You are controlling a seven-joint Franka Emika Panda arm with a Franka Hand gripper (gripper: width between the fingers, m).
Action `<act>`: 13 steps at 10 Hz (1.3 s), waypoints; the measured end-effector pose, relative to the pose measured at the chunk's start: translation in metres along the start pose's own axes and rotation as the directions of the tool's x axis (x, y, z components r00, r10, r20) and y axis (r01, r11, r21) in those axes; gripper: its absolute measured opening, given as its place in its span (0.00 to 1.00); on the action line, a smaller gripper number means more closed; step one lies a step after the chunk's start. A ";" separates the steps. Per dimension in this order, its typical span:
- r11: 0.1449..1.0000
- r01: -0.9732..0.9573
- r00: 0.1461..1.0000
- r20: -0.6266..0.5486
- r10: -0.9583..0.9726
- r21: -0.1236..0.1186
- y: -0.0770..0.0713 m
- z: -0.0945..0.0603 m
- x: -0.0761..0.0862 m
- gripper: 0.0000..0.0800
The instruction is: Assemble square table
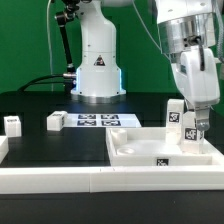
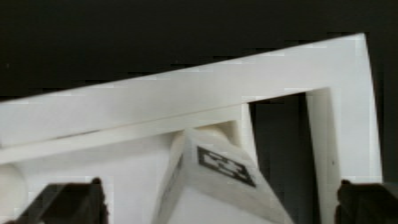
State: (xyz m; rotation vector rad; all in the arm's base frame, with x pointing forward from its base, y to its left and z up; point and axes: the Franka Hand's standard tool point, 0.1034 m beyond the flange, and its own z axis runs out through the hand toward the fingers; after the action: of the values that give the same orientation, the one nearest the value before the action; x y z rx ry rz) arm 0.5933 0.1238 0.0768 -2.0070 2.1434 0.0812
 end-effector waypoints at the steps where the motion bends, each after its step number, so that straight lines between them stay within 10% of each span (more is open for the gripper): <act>1: 0.998 0.056 0.998 -0.001 -0.056 0.000 0.000 0.000 0.000 0.81; 7: 0.796 0.602 0.798 -0.007 -0.603 -0.064 0.004 0.000 -0.001 0.81; 13: 0.532 0.844 0.533 0.007 -0.846 -0.073 0.000 -0.002 0.009 0.80</act>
Offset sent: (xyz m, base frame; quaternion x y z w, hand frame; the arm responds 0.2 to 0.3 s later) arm 0.0023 -0.0022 0.0009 -0.0349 0.0154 -0.2708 0.9619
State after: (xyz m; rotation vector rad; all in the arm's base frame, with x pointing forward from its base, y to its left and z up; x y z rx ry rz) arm 0.5922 0.1148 0.0770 -2.8569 0.9258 -0.0321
